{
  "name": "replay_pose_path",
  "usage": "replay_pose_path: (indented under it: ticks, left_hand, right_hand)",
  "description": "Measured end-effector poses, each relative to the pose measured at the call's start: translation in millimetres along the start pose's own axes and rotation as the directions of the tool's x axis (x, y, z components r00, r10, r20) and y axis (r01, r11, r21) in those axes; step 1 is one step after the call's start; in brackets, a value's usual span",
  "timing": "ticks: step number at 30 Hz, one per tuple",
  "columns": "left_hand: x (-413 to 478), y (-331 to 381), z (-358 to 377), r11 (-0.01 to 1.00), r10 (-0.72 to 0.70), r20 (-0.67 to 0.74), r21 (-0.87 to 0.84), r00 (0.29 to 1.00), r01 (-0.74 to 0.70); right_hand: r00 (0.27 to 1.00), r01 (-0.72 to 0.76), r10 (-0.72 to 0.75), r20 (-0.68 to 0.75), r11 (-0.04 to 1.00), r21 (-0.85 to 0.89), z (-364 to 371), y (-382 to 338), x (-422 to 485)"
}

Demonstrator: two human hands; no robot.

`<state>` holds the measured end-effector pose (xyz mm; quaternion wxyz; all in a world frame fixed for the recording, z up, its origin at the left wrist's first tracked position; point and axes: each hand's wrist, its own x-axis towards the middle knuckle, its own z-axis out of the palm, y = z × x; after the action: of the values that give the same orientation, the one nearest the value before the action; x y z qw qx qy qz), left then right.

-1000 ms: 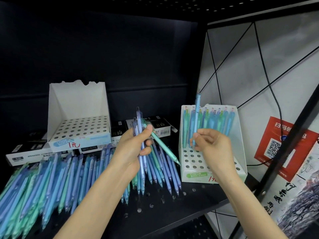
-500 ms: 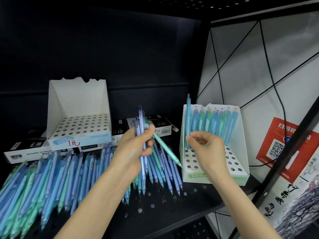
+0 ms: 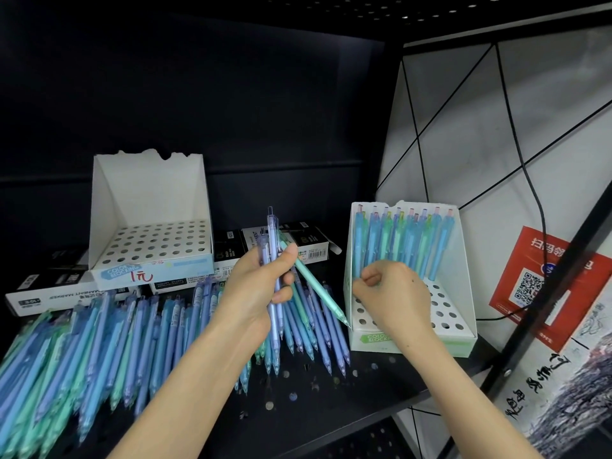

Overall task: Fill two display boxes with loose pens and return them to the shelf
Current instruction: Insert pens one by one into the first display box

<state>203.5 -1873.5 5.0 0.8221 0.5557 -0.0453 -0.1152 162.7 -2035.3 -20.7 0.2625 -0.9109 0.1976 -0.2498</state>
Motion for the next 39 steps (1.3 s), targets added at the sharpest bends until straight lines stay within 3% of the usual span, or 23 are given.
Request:
replay_pose_path:
  ticks: [4, 7, 10, 12, 16, 22, 25, 27, 29, 31, 35, 39]
  left_hand:
    - [-0.5, 0.1, -0.6, 1.000, -0.003, 0.010, 0.002, 1.000, 0.003]
    - [-0.5, -0.1, -0.4, 1.000, -0.005, 0.017, 0.008, 1.000, 0.005]
    - [-0.9, -0.4, 0.3, 1.000, -0.008, 0.038, 0.025, 0.999, 0.007]
    - [-2.1, -0.5, 1.4, 0.999, -0.012, 0.058, 0.049, 0.998, 0.010]
    - [-6.1, 0.1, 3.0, 0.997, -0.018, 0.087, 0.083, 0.996, 0.011]
    - [-9.2, 1.7, 3.3, 0.996, -0.011, 0.110, 0.095, 0.994, 0.001]
    - [-10.5, 2.6, 3.1, 0.995, 0.005, 0.134, 0.102, 0.991, -0.019]
    - [-10.9, 3.4, 3.5, 0.993, 0.029, 0.156, 0.109, 0.987, -0.046]
    - [-12.0, 4.0, 4.3, 0.988, 0.056, 0.184, 0.133, 0.981, -0.081]
    - [-13.7, 3.8, 5.3, 0.981, 0.077, 0.210, 0.161, 0.975, -0.112]
    - [-15.1, 3.5, 5.6, 0.984, 0.074, 0.184, 0.145, 0.980, -0.102]
    - [-12.5, 4.2, 5.5, 1.000, 0.015, 0.169, -0.001, 0.985, -0.015]
  right_hand:
    - [0.999, 0.004, -0.001, 0.040, 0.997, -0.082, -2.4, 2.4, -1.4]
    - [0.999, -0.006, 0.001, 0.053, 0.997, 0.080, -12.1, 4.1, -0.3]
    - [0.997, 0.063, -0.051, -0.053, 0.964, 0.259, -21.5, -2.6, 2.3]
    - [0.989, 0.111, -0.077, -0.126, 0.952, 0.285, -24.6, -11.6, 5.8]
    - [0.968, 0.141, -0.089, -0.235, 0.967, 0.214, -20.6, -23.4, 15.5]
    - [0.969, 0.115, -0.078, -0.235, 0.982, 0.149, -22.9, -23.9, 16.6]
    - [0.935, 0.192, -0.147, -0.322, 0.975, 0.113, -30.3, -28.2, -1.2]
    - [0.956, 0.251, -0.215, -0.199, 0.951, 0.180, -36.6, -35.6, -18.5]
    - [0.968, 0.204, -0.236, 0.083, 0.936, 0.287, -38.3, -42.8, -29.7]
    - [0.944, 0.148, -0.242, 0.224, 0.918, 0.369, -38.0, -43.7, -32.7]
    - [0.966, 0.014, -0.146, 0.213, 0.852, 0.523, -54.7, -30.9, -27.5]
    - [0.997, -0.051, 0.079, -0.013, 0.762, 0.645, -73.1, -2.2, -6.8]
